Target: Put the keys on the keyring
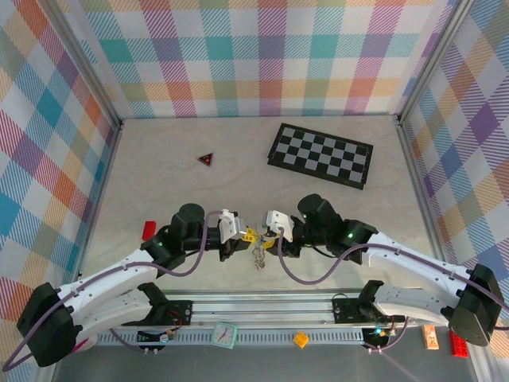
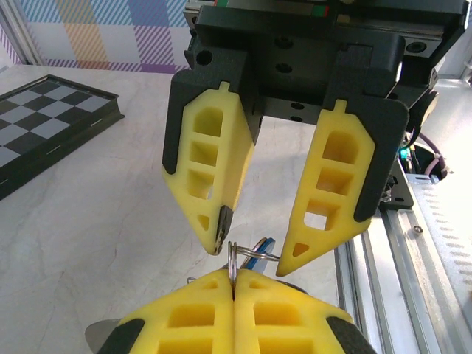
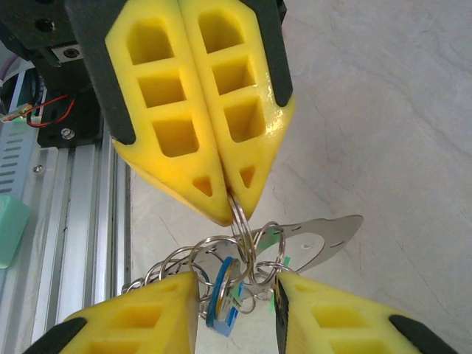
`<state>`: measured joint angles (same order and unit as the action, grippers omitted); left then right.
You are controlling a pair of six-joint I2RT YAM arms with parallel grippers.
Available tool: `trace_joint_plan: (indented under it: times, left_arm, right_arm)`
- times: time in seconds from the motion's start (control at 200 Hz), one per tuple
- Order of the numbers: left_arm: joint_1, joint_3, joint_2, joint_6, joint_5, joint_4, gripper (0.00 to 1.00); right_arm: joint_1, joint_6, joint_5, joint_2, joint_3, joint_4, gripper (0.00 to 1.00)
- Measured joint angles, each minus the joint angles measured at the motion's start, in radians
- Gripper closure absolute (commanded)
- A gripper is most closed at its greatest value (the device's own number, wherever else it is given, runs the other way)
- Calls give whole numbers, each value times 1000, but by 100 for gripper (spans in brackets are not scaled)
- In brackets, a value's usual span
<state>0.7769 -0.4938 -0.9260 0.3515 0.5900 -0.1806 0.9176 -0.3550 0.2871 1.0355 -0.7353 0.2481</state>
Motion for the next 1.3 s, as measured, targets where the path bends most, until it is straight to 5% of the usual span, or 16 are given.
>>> trace_joint_plan:
  times: [0.345,0.625,0.795,0.885,0.975,1.3]
  left_arm:
    - [0,1,0,0,0,-6,100]
    - [0,30,6,3,1,-36,100]
    - [0,38,6,8,0,-39,100]
    - [0,39,6,12,0,-40,100]
    - [0,39,7,13,0,-40,100]
    - [0,39,7,15,13,-42,100]
  right_arm:
    - [-1,-2,5,3,2,0,94]
    - [-1,-3,30,43,1,3,97]
    - [-1,-4,47,73,1,14,96]
    - [-1,-4,43,65,1,19,81]
    - [-1,-1,29,38,2,22,76]
    - [-3,10,20,-55,35,-27,75]
